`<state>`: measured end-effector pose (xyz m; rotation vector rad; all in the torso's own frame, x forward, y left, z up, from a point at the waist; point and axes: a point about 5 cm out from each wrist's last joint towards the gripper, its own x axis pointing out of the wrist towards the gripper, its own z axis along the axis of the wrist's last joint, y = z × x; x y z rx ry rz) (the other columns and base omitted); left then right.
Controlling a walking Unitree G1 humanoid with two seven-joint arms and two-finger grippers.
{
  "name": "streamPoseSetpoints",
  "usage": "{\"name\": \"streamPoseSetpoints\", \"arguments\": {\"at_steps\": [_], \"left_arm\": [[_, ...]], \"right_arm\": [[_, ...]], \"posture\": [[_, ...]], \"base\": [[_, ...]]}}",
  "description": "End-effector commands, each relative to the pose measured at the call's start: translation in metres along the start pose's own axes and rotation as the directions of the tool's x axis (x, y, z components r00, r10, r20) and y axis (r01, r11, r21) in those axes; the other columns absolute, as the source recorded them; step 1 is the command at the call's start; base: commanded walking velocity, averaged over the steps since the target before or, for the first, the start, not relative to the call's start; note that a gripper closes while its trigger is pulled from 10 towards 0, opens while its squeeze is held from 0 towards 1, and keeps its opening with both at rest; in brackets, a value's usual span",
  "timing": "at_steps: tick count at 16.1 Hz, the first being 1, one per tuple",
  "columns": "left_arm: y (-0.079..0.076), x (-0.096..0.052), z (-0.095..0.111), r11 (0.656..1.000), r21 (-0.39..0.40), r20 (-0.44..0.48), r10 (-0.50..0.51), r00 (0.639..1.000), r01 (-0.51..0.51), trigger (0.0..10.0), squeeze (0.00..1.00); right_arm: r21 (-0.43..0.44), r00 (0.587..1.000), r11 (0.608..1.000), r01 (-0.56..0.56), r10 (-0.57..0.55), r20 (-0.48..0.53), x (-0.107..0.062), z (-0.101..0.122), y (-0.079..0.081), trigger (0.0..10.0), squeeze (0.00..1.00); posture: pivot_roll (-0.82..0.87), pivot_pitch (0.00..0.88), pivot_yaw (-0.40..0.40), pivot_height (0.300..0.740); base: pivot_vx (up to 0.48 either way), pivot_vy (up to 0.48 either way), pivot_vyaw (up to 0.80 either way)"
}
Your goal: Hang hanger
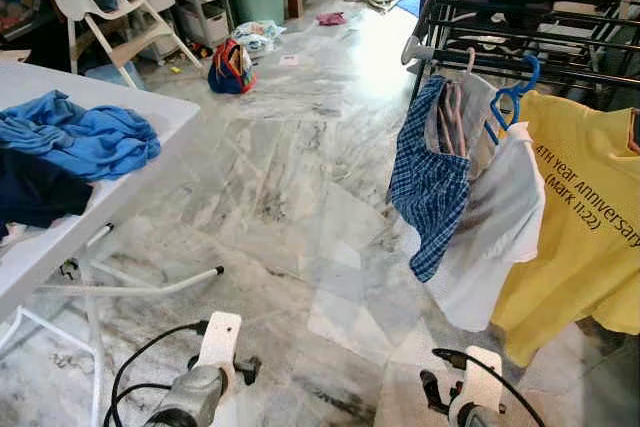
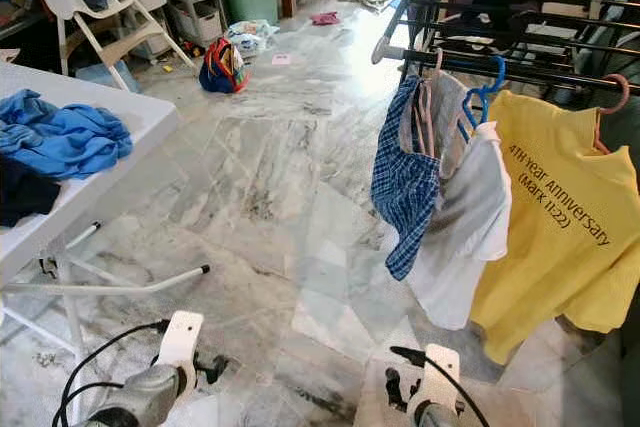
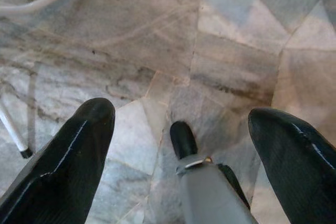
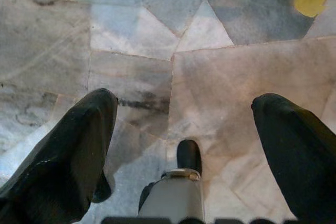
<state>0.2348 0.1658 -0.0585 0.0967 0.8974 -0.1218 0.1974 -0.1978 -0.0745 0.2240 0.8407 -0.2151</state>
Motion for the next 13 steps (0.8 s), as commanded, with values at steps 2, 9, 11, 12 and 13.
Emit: {"name": "streamPoseSetpoints", "arguments": {"at_steps": [2, 9, 11, 12, 13], "left_arm": [[0.002, 0.000, 0.000, 1.000, 0.000, -0.005, -0.002, 1.000, 0.002, 10.0, 0.00], [0.010, -0.003, -0.018, 0.999, 0.020, -0.057, 0.027, 0.998, -0.026, 10.0, 0.00], [0.011, -0.004, -0.021, 0.999, 0.022, -0.065, 0.034, 0.997, -0.033, 10.0, 0.00], [0.010, -0.004, -0.020, 0.999, 0.024, -0.065, 0.034, 0.997, -0.033, 10.0, 0.00], [0.010, -0.003, -0.019, 0.999, 0.027, -0.066, 0.034, 0.997, -0.033, 10.0, 0.00]], "right_arm": [[0.020, 1.000, 1.000, 0.010, -0.010, -0.008, 0.001, 0.003, 0.000, 10.0, 0.00], [-0.013, 0.999, 1.000, 0.000, 0.000, -0.036, 0.000, -0.004, 0.003, 10.0, 0.00], [-0.021, 0.999, 1.000, -0.008, 0.006, -0.050, 0.000, -0.007, 0.005, 10.0, 0.00], [-0.024, 0.998, 1.000, -0.009, 0.008, -0.057, -0.001, -0.009, 0.005, 10.0, 0.00], [-0.025, 0.998, 1.000, -0.009, 0.008, -0.061, -0.001, -0.010, 0.005, 10.0, 0.00]], "posture": [[-0.08, 0.036, 0.044, 0.740], [-0.08, 0.036, 0.043, 0.740], [-0.08, 0.037, 0.042, 0.740], [-0.08, 0.040, 0.043, 0.740], [-0.07, 0.042, 0.042, 0.740]], "base": [[0.000, 0.000, 0.00], [0.000, 0.000, 0.00], [0.000, 0.000, 0.00], [0.000, 0.000, 0.00], [0.000, 0.000, 0.00]]}}
